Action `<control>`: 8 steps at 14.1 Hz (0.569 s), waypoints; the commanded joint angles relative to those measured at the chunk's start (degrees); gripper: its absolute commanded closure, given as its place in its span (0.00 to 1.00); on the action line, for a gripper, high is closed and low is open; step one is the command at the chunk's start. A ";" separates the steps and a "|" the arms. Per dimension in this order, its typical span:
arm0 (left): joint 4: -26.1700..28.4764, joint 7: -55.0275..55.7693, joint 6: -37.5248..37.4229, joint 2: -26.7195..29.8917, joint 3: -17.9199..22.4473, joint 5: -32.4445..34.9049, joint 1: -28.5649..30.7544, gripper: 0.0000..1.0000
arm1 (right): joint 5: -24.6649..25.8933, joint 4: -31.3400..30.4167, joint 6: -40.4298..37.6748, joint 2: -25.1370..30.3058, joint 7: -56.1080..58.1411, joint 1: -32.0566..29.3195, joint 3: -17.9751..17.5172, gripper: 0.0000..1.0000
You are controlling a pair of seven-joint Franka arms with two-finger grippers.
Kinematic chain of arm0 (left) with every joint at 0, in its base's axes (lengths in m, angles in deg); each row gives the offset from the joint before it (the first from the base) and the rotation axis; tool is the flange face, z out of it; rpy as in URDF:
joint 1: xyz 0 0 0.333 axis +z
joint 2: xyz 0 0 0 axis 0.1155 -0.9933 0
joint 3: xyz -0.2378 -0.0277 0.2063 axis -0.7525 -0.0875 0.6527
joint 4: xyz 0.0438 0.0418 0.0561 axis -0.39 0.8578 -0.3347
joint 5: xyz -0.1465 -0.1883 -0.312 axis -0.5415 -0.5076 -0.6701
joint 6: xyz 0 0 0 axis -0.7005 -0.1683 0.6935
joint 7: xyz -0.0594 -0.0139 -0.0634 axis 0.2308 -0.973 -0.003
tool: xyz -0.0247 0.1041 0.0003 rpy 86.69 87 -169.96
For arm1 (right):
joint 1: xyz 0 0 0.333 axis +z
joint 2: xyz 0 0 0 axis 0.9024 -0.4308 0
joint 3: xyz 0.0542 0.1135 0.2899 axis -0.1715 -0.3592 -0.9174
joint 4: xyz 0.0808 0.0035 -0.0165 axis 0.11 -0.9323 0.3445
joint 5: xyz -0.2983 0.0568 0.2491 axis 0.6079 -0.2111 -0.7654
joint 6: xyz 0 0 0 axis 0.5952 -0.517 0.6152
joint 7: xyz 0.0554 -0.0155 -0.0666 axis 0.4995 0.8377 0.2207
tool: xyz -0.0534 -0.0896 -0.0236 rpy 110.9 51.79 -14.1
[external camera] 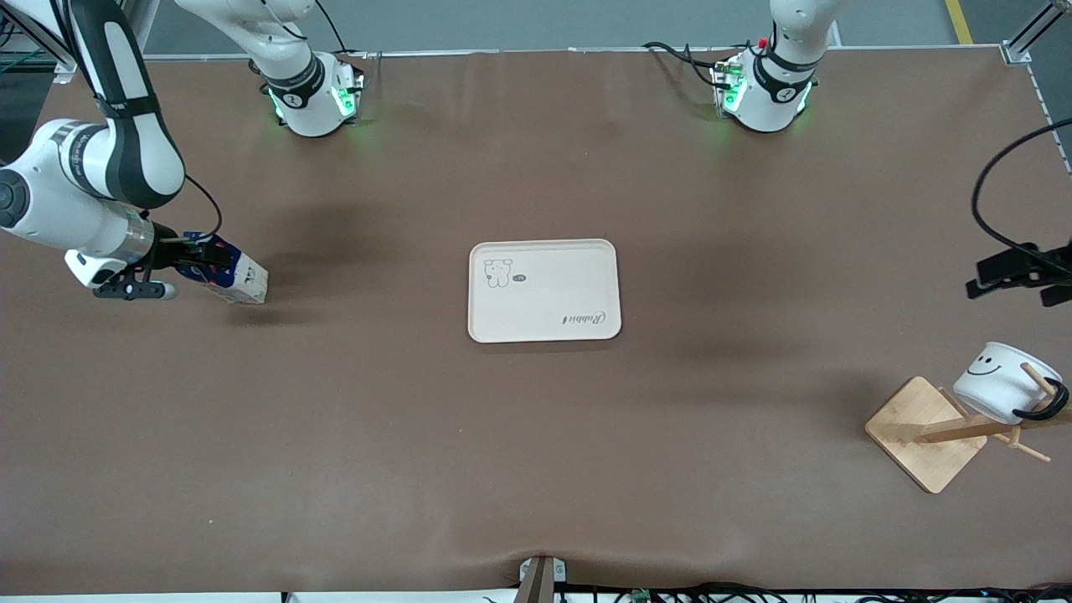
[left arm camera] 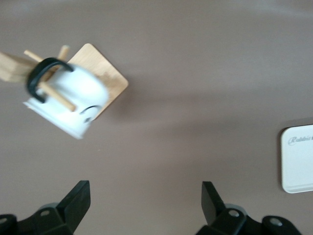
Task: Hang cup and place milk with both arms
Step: 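Lower the carton onto the table while the left gripper releases the mug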
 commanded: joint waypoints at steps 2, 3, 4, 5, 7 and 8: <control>0.55 1.33 -0.97 3.85 18.72 -4.50 -16.83 0.00 | 0.36 0.66 -0.09 -0.18 0.69 -0.72 -0.69 0.00; 0.99 1.85 -0.97 5.50 24.79 -7.74 -22.19 0.00 | 0.36 2.67 -2.80 -0.18 0.43 -0.72 -0.78 0.00; 2.99 2.55 -0.97 7.61 29.81 -9.51 -26.85 0.00 | 0.36 5.47 -7.26 -0.18 0.17 -0.20 -0.78 0.00; 5.36 3.51 -0.97 9.72 32.47 -9.62 -29.94 0.00 | 0.36 8.29 -11.83 -0.27 0.17 0.07 -0.69 0.00; 10.37 7.45 -1.06 14.20 33.37 -9.53 -31.73 0.00 | 0.36 12.52 -17.83 -0.80 0.08 0.86 -0.69 0.00; 12.22 9.39 -1.15 15.87 33.37 -9.36 -31.91 0.00 | 0.36 13.84 -19.33 -0.89 0.08 1.04 -0.69 0.00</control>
